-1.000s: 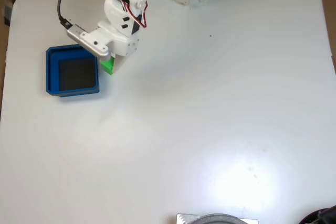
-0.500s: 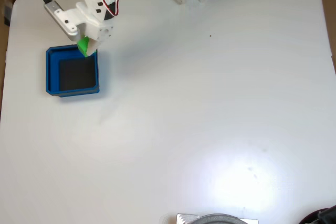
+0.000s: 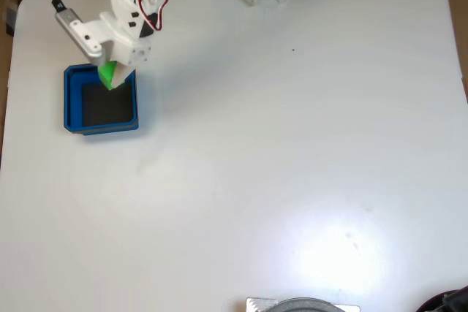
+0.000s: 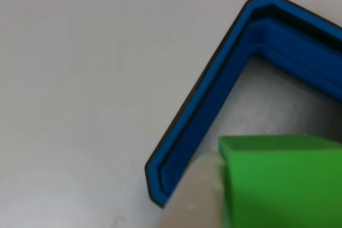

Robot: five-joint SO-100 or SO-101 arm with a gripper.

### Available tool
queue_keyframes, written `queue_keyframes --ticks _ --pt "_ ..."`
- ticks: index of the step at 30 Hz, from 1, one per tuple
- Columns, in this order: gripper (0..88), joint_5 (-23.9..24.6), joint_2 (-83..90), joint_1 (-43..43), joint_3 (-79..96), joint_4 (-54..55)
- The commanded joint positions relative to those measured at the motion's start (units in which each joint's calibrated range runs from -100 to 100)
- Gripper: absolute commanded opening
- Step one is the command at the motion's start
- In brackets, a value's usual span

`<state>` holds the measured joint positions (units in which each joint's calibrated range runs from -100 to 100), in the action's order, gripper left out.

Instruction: Pick up green cube and drop it in the blue box

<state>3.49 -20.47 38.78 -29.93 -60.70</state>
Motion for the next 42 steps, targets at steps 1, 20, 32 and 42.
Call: queue_keyframes --ticks 1,20,32,42 --pt "2.1 -0.1 -2.3 1.8 -4.0 9.6" --pt "2.1 -0.5 -9.2 5.6 -3.2 10.8" --pt "2.2 -0.1 -9.0 6.1 -3.2 10.8" --pt "2.3 -0.1 -9.1 6.1 -3.2 10.8"
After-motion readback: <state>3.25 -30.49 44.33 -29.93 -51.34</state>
